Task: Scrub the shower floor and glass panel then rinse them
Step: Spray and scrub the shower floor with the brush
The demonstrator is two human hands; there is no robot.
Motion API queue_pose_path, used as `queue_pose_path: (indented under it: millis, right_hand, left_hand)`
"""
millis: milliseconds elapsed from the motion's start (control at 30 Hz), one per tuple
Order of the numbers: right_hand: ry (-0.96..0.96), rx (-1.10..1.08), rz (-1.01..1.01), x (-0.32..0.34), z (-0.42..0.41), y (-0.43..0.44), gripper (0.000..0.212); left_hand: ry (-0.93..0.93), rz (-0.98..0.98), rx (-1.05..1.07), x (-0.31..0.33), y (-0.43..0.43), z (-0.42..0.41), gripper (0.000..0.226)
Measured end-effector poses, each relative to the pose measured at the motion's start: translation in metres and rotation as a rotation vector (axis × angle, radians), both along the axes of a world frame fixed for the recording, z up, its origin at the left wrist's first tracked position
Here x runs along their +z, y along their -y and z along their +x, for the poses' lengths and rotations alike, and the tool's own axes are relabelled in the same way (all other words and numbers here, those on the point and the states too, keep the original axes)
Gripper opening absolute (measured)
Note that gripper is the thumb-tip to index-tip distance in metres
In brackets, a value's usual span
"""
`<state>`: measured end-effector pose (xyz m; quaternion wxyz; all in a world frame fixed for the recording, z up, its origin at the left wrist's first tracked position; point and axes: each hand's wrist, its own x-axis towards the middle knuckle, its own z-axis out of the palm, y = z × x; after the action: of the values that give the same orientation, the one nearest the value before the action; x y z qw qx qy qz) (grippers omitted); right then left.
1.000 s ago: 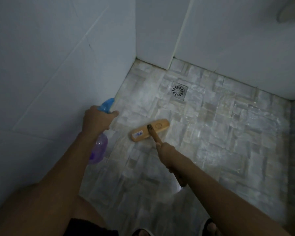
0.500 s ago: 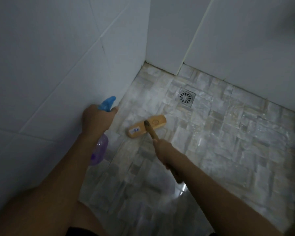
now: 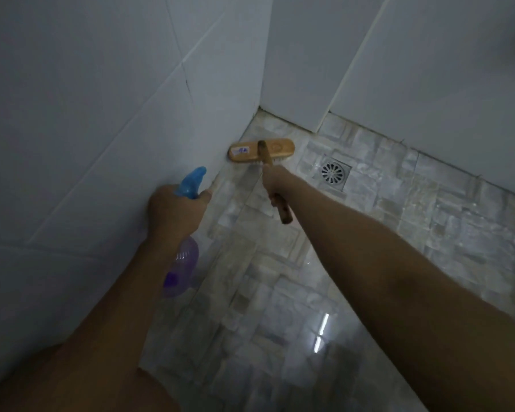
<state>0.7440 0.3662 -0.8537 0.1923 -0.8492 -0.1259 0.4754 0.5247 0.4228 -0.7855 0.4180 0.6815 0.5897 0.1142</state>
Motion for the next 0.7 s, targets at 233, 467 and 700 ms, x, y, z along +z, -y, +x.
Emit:
queue_pose_path:
  millis: [233,467,700]
  right_hand:
    - [0.063,0.069,-0.015,-0.005,-0.057,0.050,0.046]
    - [0.010,0.121,-0.022,-0.011,-0.120,0.120,0.054]
    - [0.029,-0.074,0.034,-0.009,-0.042,0.030,0.053]
  left_hand:
    - [0.005,-0.008,0.007,0.000,-0.001,0.001,0.055]
    - [0.001,0.006,-0.002,0.002,0.000,0.004,0.045]
    - [-0.036,0.032,-0.006,0.005,0.000,0.002,0.043]
